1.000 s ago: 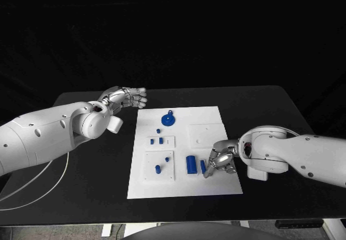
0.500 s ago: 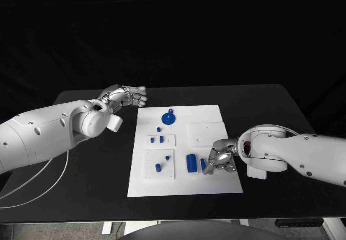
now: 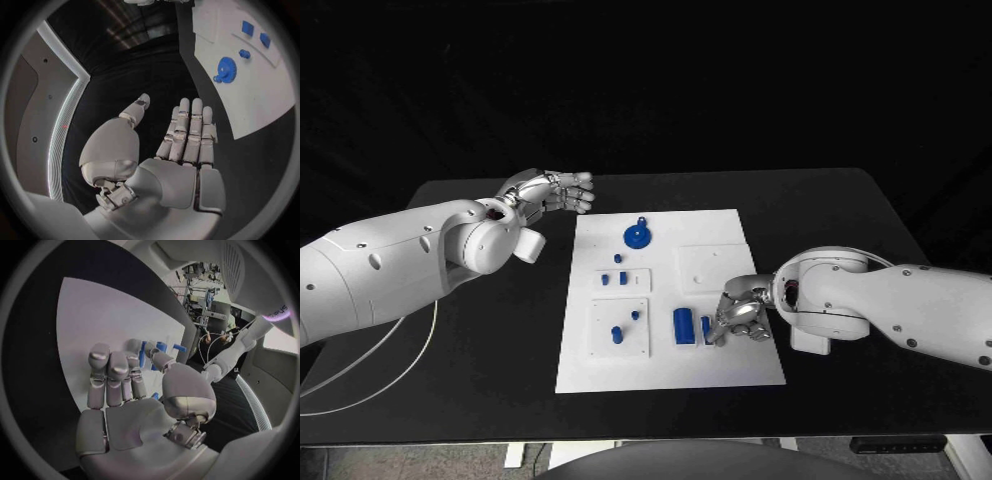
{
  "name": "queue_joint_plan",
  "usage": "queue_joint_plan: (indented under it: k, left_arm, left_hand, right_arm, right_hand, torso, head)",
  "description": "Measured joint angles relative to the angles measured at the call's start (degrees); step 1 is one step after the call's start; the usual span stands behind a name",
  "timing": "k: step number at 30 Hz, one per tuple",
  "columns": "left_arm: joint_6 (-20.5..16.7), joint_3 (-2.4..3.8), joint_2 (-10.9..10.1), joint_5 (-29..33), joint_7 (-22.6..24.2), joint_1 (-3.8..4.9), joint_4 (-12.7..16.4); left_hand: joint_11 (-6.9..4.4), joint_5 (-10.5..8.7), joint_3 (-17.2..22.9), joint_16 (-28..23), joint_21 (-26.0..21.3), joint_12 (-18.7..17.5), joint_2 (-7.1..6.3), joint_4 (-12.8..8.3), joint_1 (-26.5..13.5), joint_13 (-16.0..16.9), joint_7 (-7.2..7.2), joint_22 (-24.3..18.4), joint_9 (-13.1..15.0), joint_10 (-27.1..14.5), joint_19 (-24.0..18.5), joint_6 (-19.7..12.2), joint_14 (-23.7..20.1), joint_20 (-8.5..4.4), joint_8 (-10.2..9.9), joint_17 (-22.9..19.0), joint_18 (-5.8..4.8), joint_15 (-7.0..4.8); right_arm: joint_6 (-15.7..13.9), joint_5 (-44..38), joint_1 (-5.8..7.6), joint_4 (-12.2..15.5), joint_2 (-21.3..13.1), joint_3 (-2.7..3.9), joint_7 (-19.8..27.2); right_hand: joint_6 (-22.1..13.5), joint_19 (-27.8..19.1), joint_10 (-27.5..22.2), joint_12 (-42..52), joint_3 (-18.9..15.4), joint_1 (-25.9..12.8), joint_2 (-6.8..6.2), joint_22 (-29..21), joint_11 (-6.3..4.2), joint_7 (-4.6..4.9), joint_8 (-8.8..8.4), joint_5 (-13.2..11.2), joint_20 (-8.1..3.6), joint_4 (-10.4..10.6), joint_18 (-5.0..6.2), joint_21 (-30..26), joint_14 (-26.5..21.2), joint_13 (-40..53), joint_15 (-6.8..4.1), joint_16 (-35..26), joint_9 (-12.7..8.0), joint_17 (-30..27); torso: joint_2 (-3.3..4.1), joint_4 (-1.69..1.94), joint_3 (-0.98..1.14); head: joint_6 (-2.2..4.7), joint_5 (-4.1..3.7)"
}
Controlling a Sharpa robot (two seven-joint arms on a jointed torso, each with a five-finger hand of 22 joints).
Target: Assemble the parts on the task board
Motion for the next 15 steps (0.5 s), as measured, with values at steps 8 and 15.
queue_joint_plan:
  k: [8,15]
  left_arm:
    - [0.0,0.0,0.0,0.0,0.0,0.0,0.0]
    - [0.0,0.0,0.0,0.0,-0.1,0.0,0.1]
  left_hand:
    - [0.0,0.0,0.0,0.0,0.0,0.0,0.0,0.0,0.0,0.0,0.0,0.0,0.0,0.0,0.0,0.0,0.0,0.0,0.0,0.0,0.0,0.0]
    - [0.0,0.0,0.0,0.0,0.0,0.0,0.0,0.0,0.0,0.0,0.0,0.0,0.0,0.0,0.0,0.0,0.0,0.0,0.0,0.1,0.0,0.0]
  right_arm:
    - [-0.3,0.0,-0.39,-0.5,0.5,0.22,-0.2]
    - [-0.5,0.0,-0.59,-0.5,0.6,0.3,-0.1]
  right_hand:
    - [0.4,0.0,0.0,0.0,1.4,0.3,-0.51,0.0,0.0,-0.01,0.18,0.0,0.02,-1.1,0.0,0.0,0.0,0.0,0.01,0.0,0.1,0.0]
    - [0.5,0.2,0.0,0.0,1.9,0.7,-0.04,0.0,0.01,0.0,0.23,0.0,0.2,-1.6,0.0,0.0,0.0,0.0,0.01,0.0,0.1,0.0]
  torso:
    - [-0.01,-0.01,-0.01]
    - [-0.02,-0.01,-0.02]
  head:
    - [-0.1,0.01]
    - [-0.16,0.03]
